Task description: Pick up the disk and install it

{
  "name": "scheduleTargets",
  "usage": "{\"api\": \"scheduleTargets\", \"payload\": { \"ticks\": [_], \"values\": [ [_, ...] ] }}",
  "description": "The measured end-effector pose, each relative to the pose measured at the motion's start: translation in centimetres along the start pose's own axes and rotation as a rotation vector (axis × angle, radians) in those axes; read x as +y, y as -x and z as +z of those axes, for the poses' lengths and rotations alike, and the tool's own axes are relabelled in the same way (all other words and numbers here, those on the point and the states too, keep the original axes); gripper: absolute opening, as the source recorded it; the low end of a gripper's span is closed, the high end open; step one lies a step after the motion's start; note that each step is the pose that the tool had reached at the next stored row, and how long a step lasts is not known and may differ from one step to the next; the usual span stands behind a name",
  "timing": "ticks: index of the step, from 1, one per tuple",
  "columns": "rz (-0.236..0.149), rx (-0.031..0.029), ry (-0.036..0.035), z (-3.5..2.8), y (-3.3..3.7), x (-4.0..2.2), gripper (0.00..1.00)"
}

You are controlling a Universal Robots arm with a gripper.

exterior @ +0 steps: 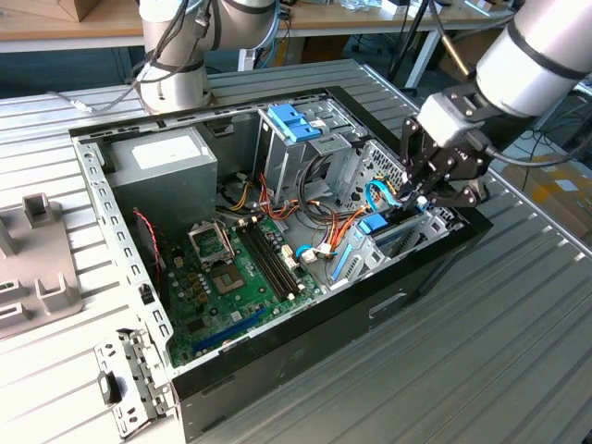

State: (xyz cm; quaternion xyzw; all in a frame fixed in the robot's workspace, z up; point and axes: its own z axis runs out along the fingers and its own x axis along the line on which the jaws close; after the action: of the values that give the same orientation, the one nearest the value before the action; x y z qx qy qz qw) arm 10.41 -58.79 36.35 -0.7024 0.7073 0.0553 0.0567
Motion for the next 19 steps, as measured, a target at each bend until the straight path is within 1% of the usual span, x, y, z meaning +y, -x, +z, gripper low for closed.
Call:
{"api": "scheduleTargets", "payload": {
  "ticks": [1, 4, 5, 6, 7, 9, 15, 17, 19],
  "values": [
    [0.000, -0.0002, 0.0000, -0.06, 0.06, 0.00, 0.24],
    [0.000, -0.0010, 0.0001, 0.01, 0.48, 0.00, 0.22],
    [0.000, -0.0017, 0.0009, 0.15, 0.52, 0.01, 0.16],
    [0.000, -0.0018, 0.0019, 0.28, 0.49, 0.01, 0.16],
    [0.001, -0.0016, 0.0032, 0.48, 0.47, 0.01, 0.11],
    [0.001, -0.0017, 0.0059, 0.89, 0.40, 0.01, 0.11],
    [0.001, -0.0016, 0.0087, 1.34, 0.31, 0.01, 0.11],
    [0.002, -0.0013, 0.0113, 1.69, 0.26, 0.00, 0.11],
    [0.002, -0.0011, 0.0126, 1.89, 0.22, 0.00, 0.11]
  ]
}}
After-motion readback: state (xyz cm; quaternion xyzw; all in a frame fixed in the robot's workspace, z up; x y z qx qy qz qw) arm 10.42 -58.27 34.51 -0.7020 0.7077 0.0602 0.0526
